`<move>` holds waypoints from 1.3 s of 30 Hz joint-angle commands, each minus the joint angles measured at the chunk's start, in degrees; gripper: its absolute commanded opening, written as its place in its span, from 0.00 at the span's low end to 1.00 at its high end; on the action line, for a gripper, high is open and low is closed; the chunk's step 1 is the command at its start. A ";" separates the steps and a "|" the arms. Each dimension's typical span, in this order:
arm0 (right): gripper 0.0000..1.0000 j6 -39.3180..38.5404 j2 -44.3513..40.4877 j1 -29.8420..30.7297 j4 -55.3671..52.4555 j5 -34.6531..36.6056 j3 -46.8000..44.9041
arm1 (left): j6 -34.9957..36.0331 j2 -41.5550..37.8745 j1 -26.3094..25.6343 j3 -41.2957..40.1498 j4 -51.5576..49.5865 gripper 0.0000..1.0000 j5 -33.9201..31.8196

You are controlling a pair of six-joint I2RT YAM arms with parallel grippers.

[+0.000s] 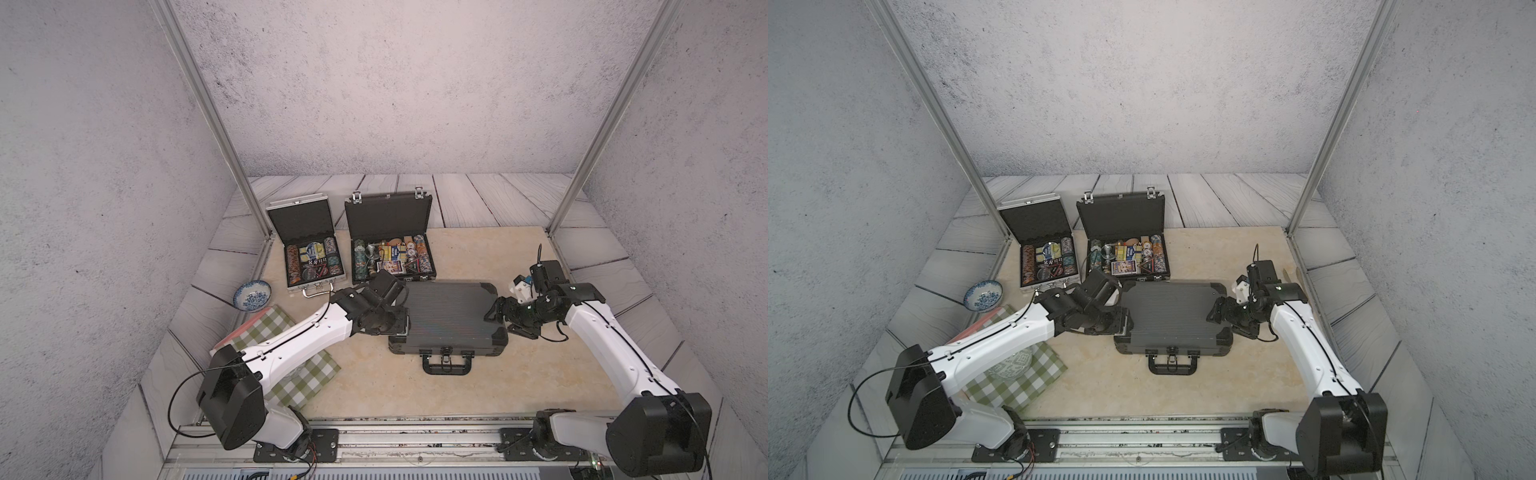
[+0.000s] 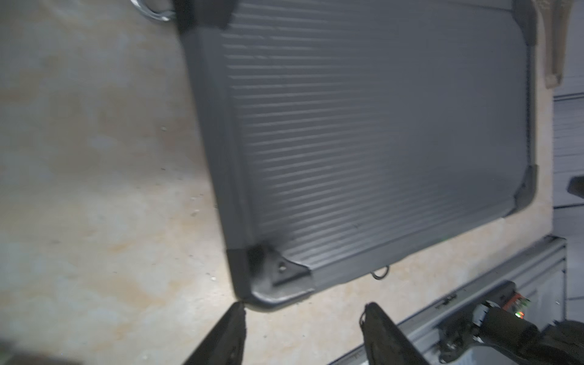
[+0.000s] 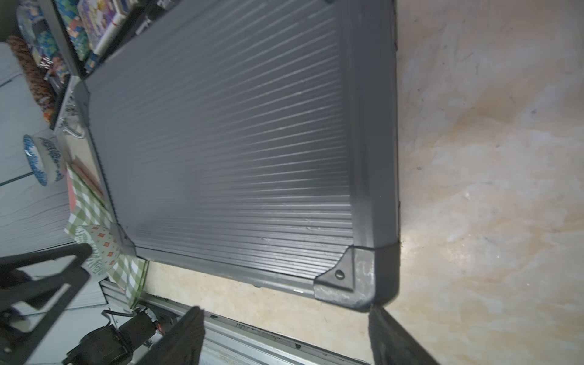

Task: Close the poker set cases
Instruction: Adjust the poker set case at the center of the board, then fasten the fastener on the poker set case.

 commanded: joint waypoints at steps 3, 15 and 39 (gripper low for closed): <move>0.81 -1.27 1.36 2.59 1.44 -4.90 5.24 | -8.16 -0.73 -6.85 -2.65 6.94 0.72 1.74; 0.57 3.74 8.14 11.57 11.94 -4.95 -1.37 | -16.81 4.71 -16.47 -9.74 23.51 0.86 -3.35; 0.46 2.50 4.37 10.00 14.07 -1.34 -17.31 | -24.69 16.88 -21.52 -12.26 38.56 0.81 -7.27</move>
